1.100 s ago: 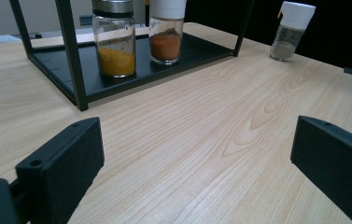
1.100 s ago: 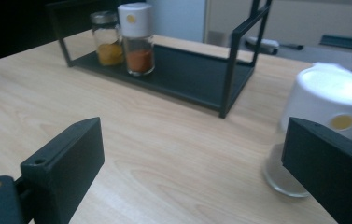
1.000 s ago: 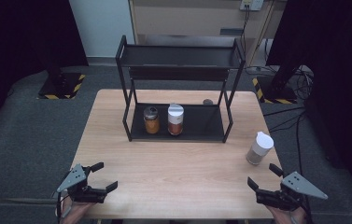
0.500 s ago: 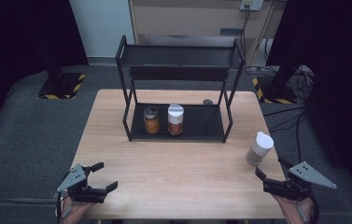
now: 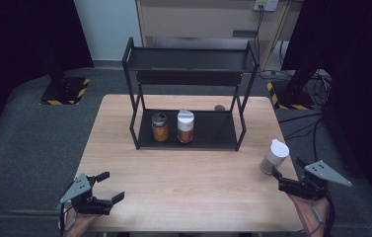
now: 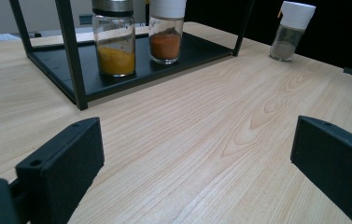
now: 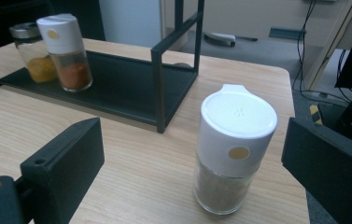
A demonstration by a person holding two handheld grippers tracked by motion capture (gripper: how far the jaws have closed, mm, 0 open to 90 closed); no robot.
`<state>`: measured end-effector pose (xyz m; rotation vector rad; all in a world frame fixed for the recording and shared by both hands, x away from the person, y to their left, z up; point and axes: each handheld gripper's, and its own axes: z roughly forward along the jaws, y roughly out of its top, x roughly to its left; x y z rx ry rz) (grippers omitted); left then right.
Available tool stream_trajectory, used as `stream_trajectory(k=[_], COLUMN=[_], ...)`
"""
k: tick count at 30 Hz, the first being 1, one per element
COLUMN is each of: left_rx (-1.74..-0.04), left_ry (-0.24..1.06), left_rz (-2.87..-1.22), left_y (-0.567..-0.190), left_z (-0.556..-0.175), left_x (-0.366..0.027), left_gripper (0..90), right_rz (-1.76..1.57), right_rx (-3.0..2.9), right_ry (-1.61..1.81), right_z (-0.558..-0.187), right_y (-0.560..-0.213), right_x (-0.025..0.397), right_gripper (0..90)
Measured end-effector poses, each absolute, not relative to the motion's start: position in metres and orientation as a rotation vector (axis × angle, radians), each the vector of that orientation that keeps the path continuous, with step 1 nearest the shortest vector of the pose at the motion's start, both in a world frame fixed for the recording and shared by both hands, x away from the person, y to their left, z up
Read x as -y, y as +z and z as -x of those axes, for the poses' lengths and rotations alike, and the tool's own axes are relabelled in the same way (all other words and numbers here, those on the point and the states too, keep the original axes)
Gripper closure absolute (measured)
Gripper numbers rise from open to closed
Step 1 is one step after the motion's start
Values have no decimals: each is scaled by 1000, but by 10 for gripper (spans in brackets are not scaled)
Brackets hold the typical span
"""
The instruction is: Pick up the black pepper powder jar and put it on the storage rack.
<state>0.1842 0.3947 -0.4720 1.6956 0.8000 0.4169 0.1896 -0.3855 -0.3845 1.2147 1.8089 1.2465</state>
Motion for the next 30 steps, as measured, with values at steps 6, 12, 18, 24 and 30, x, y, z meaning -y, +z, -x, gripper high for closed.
stream_trajectory(k=[6,12,18,24,30], left_rx=[-801,-801,-801,-802,-802], left_ry=[418,418,418,418,417], left_rz=[-1697,-1696,-1696,-1696,-1697], left_y=[-472,-472,-472,-472,-472], left_z=[-184,-184,-184,-184,-184], left_x=[-395,-395,-395,-395,-395], left_gripper=[17,17,17,17,17], right_rz=[-1246,-1260,-1286,-1305,-1337], right_rx=[-1801,-1803,-1808,-1811,-1799], right_ry=[1220,1181,1169,1128,1121], right_z=[-199,-211,-224,-238,-250], right_y=[-388,-390,-392,-395,-401], right_x=[384,381,380,375,374], right_gripper=[60,63,67,71,85])
